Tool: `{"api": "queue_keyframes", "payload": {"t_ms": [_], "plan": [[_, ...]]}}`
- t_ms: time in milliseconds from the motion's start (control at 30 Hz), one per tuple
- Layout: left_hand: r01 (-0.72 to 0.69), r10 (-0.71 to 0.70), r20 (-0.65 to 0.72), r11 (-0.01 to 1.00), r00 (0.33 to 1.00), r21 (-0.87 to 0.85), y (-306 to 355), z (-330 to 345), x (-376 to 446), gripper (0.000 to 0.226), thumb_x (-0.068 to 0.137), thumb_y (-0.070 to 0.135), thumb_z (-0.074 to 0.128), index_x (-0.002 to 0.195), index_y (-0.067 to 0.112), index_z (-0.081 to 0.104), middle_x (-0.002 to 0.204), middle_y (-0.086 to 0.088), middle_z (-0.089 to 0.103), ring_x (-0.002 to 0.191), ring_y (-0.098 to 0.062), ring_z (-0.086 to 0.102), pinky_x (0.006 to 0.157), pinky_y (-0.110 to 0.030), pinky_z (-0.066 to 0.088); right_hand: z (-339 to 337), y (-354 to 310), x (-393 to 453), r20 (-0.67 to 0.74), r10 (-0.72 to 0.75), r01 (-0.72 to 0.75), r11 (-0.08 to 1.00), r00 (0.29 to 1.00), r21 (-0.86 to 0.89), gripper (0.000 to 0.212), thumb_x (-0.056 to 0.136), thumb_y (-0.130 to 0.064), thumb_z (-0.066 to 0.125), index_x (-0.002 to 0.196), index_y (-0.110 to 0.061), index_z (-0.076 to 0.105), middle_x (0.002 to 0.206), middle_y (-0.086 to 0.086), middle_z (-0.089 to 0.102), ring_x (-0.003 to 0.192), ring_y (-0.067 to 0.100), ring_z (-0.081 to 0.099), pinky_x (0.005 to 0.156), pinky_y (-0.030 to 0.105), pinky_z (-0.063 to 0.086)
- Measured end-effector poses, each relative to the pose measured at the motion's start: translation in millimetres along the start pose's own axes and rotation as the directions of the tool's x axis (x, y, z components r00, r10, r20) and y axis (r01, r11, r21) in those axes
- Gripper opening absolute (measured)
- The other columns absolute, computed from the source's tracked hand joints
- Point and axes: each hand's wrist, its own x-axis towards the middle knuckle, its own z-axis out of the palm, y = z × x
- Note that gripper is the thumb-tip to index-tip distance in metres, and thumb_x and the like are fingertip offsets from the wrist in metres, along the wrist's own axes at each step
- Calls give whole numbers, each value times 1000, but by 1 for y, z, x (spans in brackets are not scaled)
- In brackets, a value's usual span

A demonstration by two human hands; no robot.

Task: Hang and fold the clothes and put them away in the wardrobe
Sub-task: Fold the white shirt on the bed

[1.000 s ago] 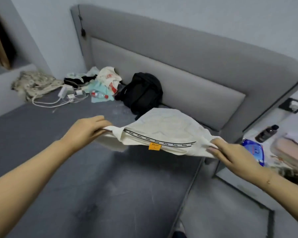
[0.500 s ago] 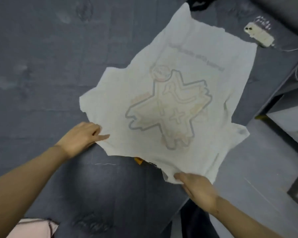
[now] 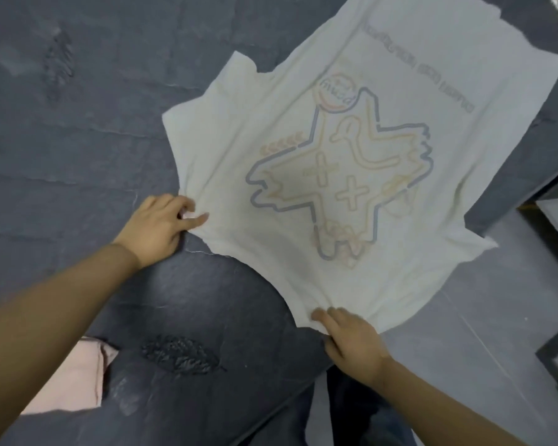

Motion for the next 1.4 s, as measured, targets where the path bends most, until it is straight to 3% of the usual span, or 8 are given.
{"api": "queue_keyframes", "payload": {"t_ms": [167, 467, 667, 900, 1067, 1200, 1333, 1400], "plan": [[292, -291, 32, 946, 956, -141, 77, -25, 9, 44, 78, 23, 37, 98, 14, 75, 127, -7, 58, 116, -31, 50, 95, -40, 29, -29, 17, -19, 123, -168, 165, 986, 978, 32, 45, 80, -19, 59, 124, -25, 66, 110, 2, 60, 98, 24, 57, 83, 38, 51], [611, -674, 102, 581, 731, -538, 271, 11, 105, 47, 100, 22, 48, 146, 17, 41, 157, -10, 27, 143, -25, 27, 118, -37, 19, -140, 121, -23, -230, -169, 185, 982, 958, 48, 27, 80, -2, 65, 102, -11, 76, 108, 6, 66, 101, 16, 57, 89, 34, 48], [770, -720, 289, 534, 630, -348, 344, 68, 165, 83, 91, 71, 31, 150, 37, -16, 156, 1, -32, 144, -18, -31, 110, -41, -29, -204, 226, -16, -258, -23, 45, 996, 966, 78, 14, 84, 7, 66, 94, -3, 67, 96, 6, 55, 85, 23, 55, 75, 30, 48], [818, -838, 67, 506, 541, -275, 367, 96, 165, 72, 94, 68, 9, 155, 32, -6, 162, 1, -16, 148, -16, -19, 116, -44, -20, -192, 290, -24, -13, 245, -229, 920, 969, 319, 15, 90, -23, 69, 96, -10, 65, 91, 5, 65, 81, 16, 58, 72, 20, 47], [888, -918, 235, 204, 320, -413, 429, 96, 157, 64, 100, 55, 18, 152, 35, -14, 160, 6, -24, 147, -15, -24, 117, -46, -18, -160, 303, -58, 466, 214, -353, 906, 858, 234, 23, 92, -20, 67, 78, -4, 75, 70, 0, 64, 66, 9, 53, 58, 13, 40], [756, -946, 263, -30, 190, -654, 476, 85, 154, 64, 101, 43, 43, 155, 29, 12, 163, 0, -9, 149, -16, -10, 117, -45, -11, -165, 306, -69, 379, 294, -426, 840, 877, 335, 15, 96, -17, 60, 89, -9, 71, 86, -4, 68, 82, 11, 61, 63, 0, 38], [332, -858, 317, -460, -403, -823, 522, 64, 165, 60, 86, 25, 72, 137, 10, 44, 145, -12, 32, 134, -31, 36, 112, -43, 30, -199, 305, -66, 97, 372, -367, 775, 923, 514, 10, 95, -14, 59, 98, -12, 68, 96, -1, 66, 87, 10, 58, 76, 13, 44], [-80, -633, 584, -641, -508, -763, 534, 55, 175, 70, 82, 26, 77, 138, 10, 39, 139, -9, 36, 128, -26, 42, 110, -39, 35, -215, 307, -60, 90, 385, -357, 709, 918, 608, 14, 95, -19, 62, 107, -13, 65, 102, -2, 65, 91, 8, 57, 80, 15, 46]]}}
